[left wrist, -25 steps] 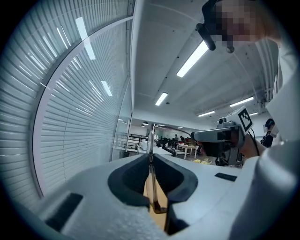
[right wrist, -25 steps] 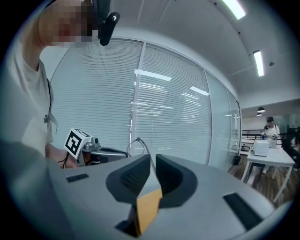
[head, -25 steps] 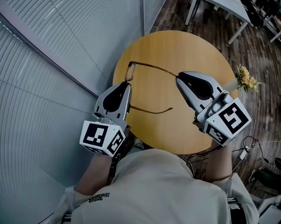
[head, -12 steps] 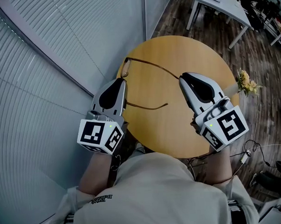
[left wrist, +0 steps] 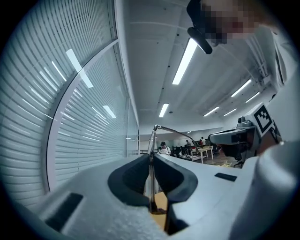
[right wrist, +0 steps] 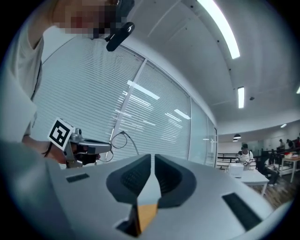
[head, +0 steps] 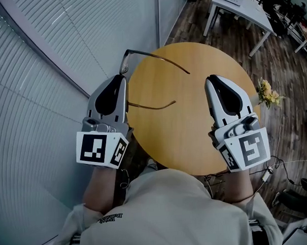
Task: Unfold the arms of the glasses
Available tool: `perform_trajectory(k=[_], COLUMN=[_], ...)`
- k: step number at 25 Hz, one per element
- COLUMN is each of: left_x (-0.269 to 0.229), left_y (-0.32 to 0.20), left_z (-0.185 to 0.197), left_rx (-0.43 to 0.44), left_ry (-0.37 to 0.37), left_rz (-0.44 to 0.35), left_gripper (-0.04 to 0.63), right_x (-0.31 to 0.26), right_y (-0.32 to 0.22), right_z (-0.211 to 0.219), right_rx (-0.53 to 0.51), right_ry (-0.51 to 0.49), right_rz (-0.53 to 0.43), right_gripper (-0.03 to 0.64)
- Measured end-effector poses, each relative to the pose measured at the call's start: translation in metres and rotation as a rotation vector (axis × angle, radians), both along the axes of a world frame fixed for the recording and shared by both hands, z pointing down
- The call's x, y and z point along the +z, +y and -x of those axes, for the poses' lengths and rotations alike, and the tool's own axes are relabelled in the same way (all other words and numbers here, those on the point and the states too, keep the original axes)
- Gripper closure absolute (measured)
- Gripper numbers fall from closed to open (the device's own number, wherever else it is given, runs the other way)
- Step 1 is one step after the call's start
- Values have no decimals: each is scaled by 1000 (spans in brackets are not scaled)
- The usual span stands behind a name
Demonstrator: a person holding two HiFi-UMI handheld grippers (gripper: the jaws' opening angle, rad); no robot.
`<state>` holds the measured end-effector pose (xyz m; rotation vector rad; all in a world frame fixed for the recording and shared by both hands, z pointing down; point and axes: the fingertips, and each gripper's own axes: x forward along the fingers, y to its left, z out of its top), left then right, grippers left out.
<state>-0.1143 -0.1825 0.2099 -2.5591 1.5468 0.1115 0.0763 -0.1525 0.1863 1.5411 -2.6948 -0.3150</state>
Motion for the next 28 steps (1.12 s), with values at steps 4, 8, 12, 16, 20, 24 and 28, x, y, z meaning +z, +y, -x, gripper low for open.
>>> perform_trajectory(k=[4,8,12,16,20,24,28], left_x=[-10,-11,-8,6,18,35,43], left_y=[12,20,27,29,32,33,32], left_z=[-6,-12,-12,-13,-10,-11,-13], left_rx=[2,4,0,14,13,12,16], left_ry=[-28,-63,-71,-42,-36,-51,-50], left_rz=[-46,-72,-62,-8,19,44,63], left_gripper=[551,551,551,551,551,551,551], right_x=[-9,-6,2,8,25,47,55], right_y=[8,12,14,15,16,19,23], right_z=[-1,-2,-2,-2,-3,-2,0], right_rx=[2,10,9,13,18,1,-26], right_ry=[-51,-52,-52,-53,-45,-45,-53], right_rz=[-14,-26,-4,36,76,113,149], right_gripper=[576,577,577,577,577,577,577])
